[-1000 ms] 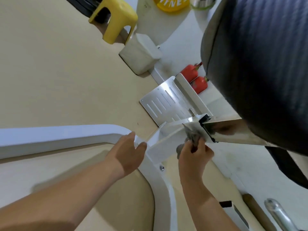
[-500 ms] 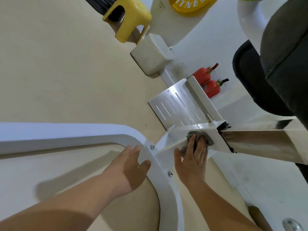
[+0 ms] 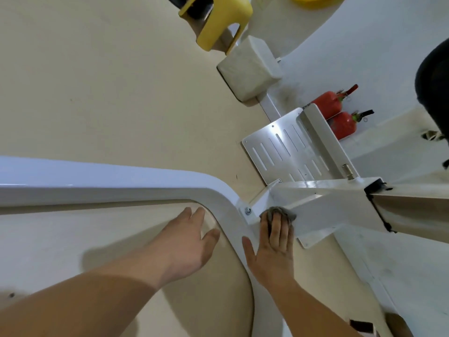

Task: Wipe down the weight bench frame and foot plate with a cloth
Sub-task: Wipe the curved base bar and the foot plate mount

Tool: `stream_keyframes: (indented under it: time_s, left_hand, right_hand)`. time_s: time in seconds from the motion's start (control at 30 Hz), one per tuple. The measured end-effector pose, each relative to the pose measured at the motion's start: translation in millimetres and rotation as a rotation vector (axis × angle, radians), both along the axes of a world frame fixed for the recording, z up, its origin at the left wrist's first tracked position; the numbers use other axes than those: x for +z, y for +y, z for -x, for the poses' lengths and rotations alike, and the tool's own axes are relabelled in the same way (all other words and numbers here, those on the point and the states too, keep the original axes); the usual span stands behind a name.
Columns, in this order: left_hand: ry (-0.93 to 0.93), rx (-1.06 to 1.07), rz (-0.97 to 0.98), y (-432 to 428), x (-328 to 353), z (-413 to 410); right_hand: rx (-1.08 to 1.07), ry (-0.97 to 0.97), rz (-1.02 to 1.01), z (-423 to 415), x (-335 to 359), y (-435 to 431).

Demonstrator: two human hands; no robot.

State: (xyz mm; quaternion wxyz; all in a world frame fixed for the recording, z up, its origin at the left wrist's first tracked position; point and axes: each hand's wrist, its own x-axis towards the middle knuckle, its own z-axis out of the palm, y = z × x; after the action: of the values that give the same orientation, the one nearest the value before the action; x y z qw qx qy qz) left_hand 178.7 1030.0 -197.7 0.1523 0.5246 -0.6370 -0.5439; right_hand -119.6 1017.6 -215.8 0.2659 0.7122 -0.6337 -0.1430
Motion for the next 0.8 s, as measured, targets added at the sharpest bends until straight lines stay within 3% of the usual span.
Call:
stream_keyframes:
  time_s: [0.2,0.3,0.43,0.5,0.57,0.7,0.8]
  left_hand:
    - [-0.008,0.01,-0.024,-2.6,-11.2,7.8]
    - [-0.017,0.0,-0.032,-5.8,-13.0,14.2]
    - [-0.013,0.013,-0.037,-3.5,-16.7,11.9]
    - [-0.022,0.0,-0.031,-0.3,-20.9,9.3]
    - [-0.037,-0.025,-0.034,2.5,-23.7,6.9]
    - [-0.053,-0.008,0.006,0.6,-23.3,7.3]
    - [-0.126,0.019,0.076,-3.9,-21.2,13.9]
  right_hand:
    - [-0.047,-0.088,0.357,25.5,67.6,-26.7]
    - [0.008,-0.139,0.313,18.2,35.3,-18.3]
    - [0.024,-0.094,-0.025,2.5,-24.1,9.5]
    - [0.093,-0.055,-0.077,9.9,-20.9,10.7]
    - [0.119,-0.021,-0.005,17.5,7.4,2.0]
    - [-0.08,-0.12,0.307,24.3,72.6,-17.9]
    - [-0.096,-0.194,0.306,20.2,62.0,-12.5]
